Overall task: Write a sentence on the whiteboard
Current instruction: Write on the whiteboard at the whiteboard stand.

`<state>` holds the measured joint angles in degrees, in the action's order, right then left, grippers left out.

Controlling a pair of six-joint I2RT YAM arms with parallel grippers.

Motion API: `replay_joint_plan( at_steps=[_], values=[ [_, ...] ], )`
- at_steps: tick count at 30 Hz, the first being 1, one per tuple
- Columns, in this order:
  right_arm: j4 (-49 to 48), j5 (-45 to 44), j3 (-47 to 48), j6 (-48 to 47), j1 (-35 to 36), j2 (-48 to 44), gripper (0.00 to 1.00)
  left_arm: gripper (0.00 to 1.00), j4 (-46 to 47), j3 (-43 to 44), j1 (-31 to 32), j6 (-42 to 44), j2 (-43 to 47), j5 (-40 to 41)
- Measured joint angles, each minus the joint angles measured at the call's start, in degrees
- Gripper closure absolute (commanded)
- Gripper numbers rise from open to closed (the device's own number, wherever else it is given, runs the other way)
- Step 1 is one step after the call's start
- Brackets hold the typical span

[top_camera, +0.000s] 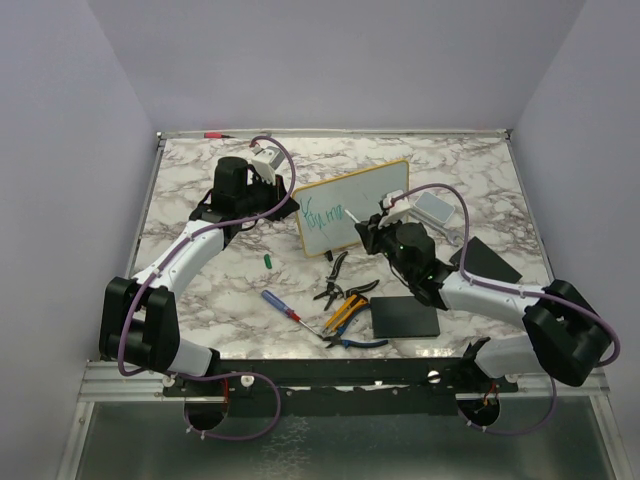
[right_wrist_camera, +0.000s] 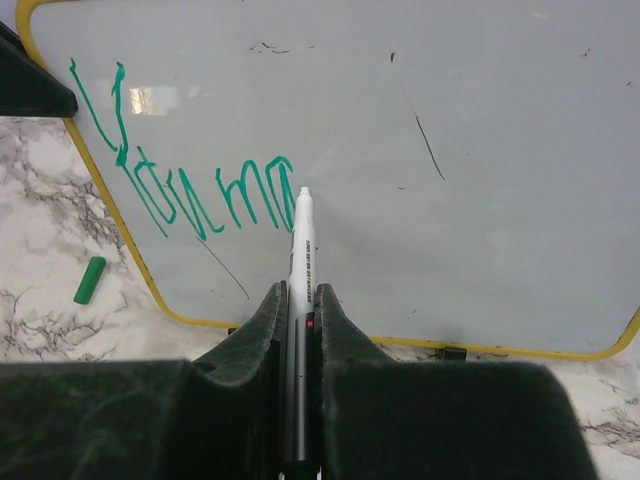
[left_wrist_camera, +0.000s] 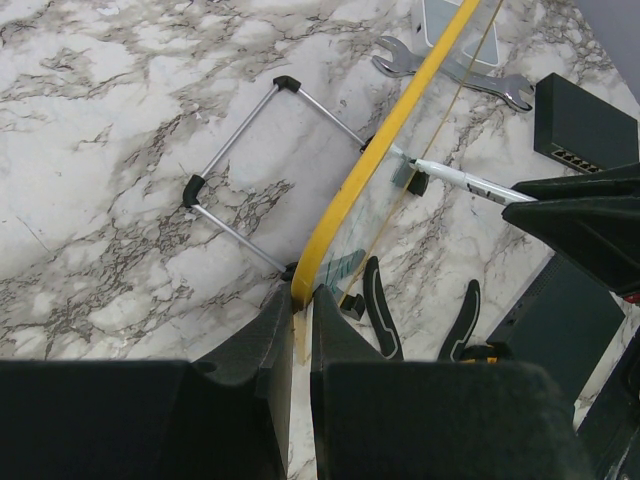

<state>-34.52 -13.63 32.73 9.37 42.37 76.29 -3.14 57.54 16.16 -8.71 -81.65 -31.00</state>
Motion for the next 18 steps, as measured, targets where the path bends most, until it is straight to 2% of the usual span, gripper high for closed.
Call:
replay_joint_plan(
  at_steps=[18],
  values=[
    [0.0, -2.9, 0.7, 0.0, -0.1, 1.6, 0.99, 0.96, 0.0, 0.0, 0.1, 0.0, 0.0, 0.0]
  ],
)
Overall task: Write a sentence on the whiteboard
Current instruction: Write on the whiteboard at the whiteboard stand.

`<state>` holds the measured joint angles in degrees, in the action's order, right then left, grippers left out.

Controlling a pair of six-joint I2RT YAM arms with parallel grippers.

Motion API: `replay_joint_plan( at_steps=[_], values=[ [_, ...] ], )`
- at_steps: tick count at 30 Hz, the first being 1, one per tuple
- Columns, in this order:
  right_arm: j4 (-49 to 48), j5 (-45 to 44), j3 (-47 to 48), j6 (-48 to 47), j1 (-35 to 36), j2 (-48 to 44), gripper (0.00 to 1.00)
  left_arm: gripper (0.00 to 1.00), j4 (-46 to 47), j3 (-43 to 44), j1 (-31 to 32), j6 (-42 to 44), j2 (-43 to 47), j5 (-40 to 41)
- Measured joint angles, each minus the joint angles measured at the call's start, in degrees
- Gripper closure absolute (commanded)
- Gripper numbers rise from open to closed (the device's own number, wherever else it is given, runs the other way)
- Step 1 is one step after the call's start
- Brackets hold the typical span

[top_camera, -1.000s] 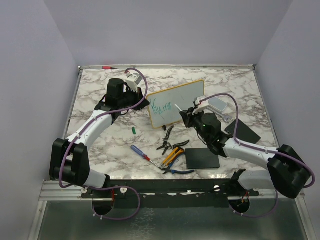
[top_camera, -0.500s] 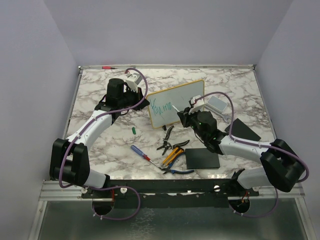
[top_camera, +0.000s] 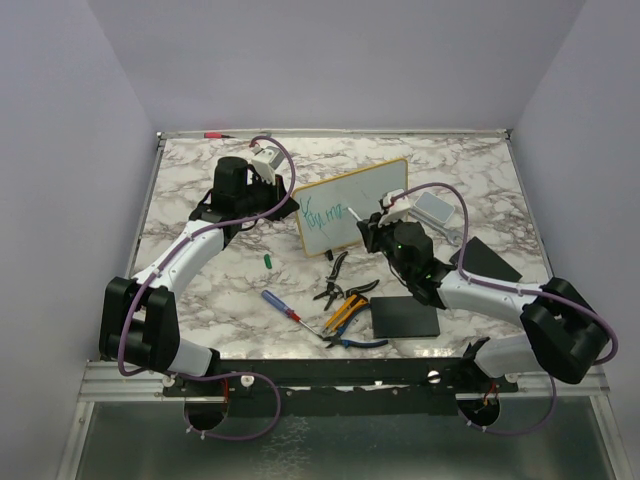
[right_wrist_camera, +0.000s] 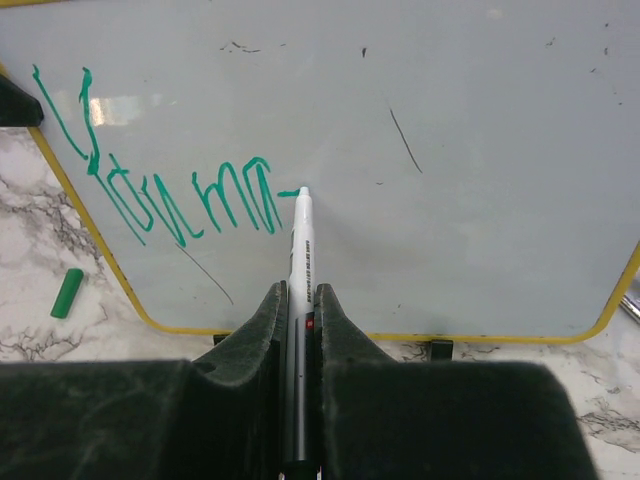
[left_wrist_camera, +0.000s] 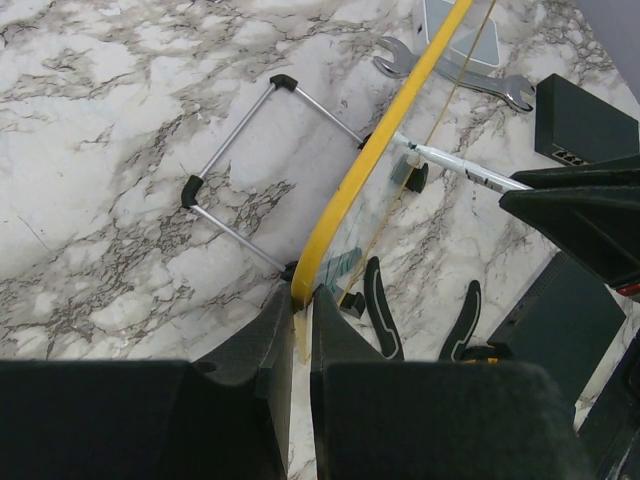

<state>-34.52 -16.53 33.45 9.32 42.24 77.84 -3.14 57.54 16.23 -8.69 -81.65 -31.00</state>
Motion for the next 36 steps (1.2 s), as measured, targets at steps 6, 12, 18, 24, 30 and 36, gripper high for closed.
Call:
replay_joint_plan(
  at_steps=[6, 12, 18, 24, 30, 36],
  values=[
    [0.0, -0.8, 0.0, -0.4, -0.4, -0.4, 0.99, 0.96, 0.0, 0.0, 0.0, 0.0, 0.0, 0.0],
    [-0.1, 0.0, -0.3, -1.9, -0.6, -2.8, 0.99, 0.96, 0.0, 0.0, 0.0, 0.0, 0.0, 0.0],
    [-0.7, 1.8, -0.1, -3.6, -0.7, -4.2, 0.99, 0.96, 0.0, 0.0, 0.0, 0.0, 0.0, 0.0],
    [-1.4, 2.5, 1.7, -4.7, -0.7, -1.5, 0.99, 0.96, 0.0, 0.0, 0.0, 0.0, 0.0, 0.0],
    [-1.9, 2.8, 2.1, -4.9, -0.7, -0.2, 0.99, 0.96, 0.0, 0.0, 0.0, 0.0, 0.0, 0.0],
    [-1.9, 2.8, 2.0, -4.8, -0.7, -0.2, 0.99, 0.96, 0.0, 0.0, 0.0, 0.0, 0.0, 0.0]
  ],
)
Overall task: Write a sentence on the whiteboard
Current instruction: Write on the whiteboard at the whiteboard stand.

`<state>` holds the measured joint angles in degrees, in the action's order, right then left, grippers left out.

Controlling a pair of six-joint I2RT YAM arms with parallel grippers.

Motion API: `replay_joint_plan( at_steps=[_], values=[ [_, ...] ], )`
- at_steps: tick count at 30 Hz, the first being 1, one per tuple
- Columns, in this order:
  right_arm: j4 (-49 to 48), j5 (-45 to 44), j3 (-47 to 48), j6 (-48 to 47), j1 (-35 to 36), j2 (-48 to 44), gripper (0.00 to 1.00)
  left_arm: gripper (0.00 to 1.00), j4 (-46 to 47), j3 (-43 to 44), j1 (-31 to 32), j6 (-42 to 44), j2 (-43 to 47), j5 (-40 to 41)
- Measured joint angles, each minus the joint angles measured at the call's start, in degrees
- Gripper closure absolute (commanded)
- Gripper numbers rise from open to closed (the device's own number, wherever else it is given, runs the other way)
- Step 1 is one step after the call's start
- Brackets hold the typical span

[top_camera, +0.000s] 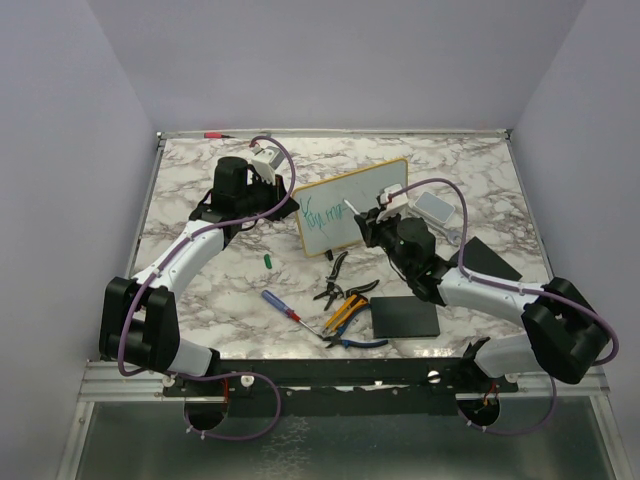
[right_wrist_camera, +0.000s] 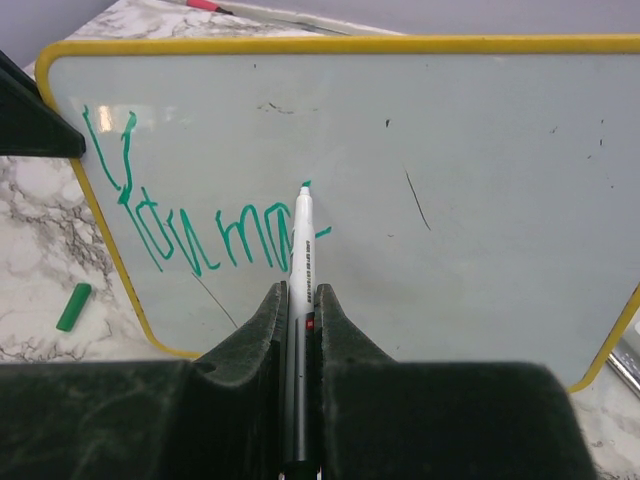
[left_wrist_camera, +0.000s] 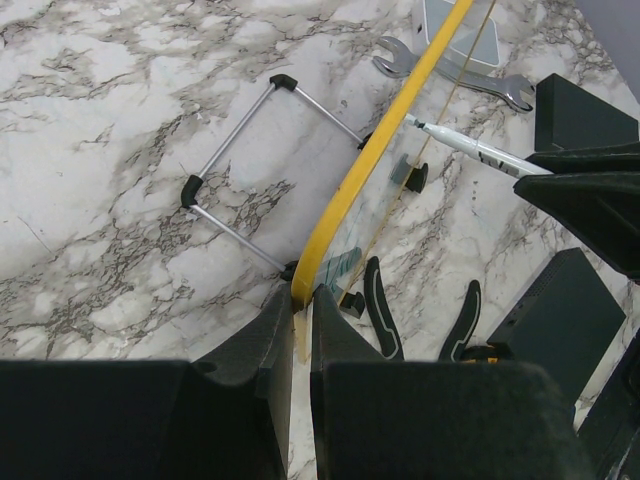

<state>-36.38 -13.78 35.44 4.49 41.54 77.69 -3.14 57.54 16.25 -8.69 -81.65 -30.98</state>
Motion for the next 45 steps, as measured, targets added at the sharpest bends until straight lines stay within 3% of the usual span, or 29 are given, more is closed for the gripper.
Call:
replay_joint_plan(
  at_steps=[24, 36, 45],
  values=[
    [1.8, -1.9, -4.7, 3.1, 0.0, -0.7, 0.99, 0.96, 0.0, 0.0, 0.0, 0.0, 0.0, 0.0],
    [2.1, -1.8, -4.6, 3.0, 0.0, -7.3, 0.99, 0.96, 0.0, 0.0, 0.0, 0.0, 0.0, 0.0],
    [2.2, 3.7, -4.7, 3.2, -4.7, -7.4, 0.99, 0.96, 0.0, 0.0, 0.0, 0.0, 0.0, 0.0]
  ],
)
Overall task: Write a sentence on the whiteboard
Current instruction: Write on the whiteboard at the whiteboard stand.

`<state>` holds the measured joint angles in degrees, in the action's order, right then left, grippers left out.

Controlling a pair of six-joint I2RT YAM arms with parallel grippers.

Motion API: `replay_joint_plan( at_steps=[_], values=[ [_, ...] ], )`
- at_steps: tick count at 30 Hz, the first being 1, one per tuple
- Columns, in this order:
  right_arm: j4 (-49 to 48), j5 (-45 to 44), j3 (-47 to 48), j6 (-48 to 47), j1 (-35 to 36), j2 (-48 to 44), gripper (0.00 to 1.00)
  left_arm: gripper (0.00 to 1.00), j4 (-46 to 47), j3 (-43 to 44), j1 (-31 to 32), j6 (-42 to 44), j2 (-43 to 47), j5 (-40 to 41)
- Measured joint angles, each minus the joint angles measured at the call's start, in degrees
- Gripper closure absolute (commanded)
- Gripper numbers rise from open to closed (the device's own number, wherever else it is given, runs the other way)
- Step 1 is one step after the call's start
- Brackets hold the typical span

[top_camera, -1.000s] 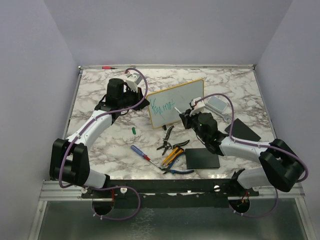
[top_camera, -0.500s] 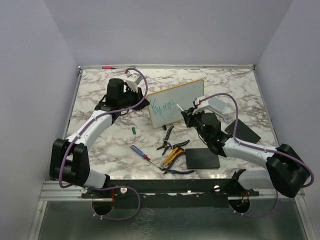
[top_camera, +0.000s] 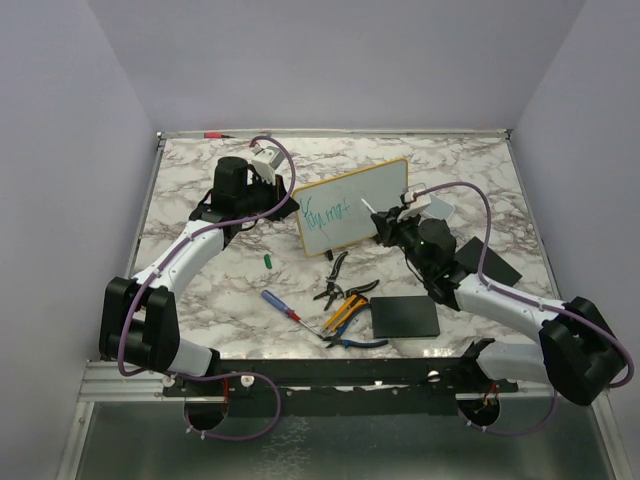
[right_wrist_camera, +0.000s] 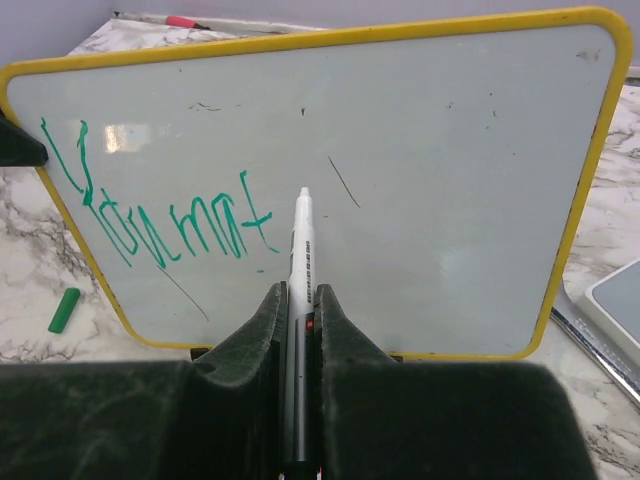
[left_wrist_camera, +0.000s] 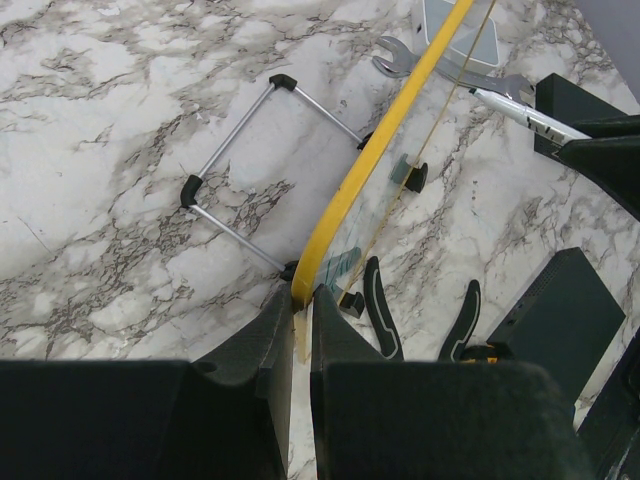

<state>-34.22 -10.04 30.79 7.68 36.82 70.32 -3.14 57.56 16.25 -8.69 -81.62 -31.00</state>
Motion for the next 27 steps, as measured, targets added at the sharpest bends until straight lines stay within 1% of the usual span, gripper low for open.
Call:
replay_joint_plan(
  at_steps=[3, 11, 27],
  values=[
    [-0.1, 2.3, 0.0, 0.0, -1.4, 0.1, 0.99, 0.96, 0.0, 0.0, 0.0, 0.0, 0.0, 0.0],
    [-0.5, 6.9, 0.0, 0.0, -1.6, 2.1, 0.99, 0.96, -0.2, 0.0, 0.0, 0.0, 0.1, 0.0],
    [-0.6, 5.5, 0.9, 0.0, -1.6, 6.3, 0.99, 0.96, -0.2, 0.0, 0.0, 0.2, 0.1, 0.1]
  ],
)
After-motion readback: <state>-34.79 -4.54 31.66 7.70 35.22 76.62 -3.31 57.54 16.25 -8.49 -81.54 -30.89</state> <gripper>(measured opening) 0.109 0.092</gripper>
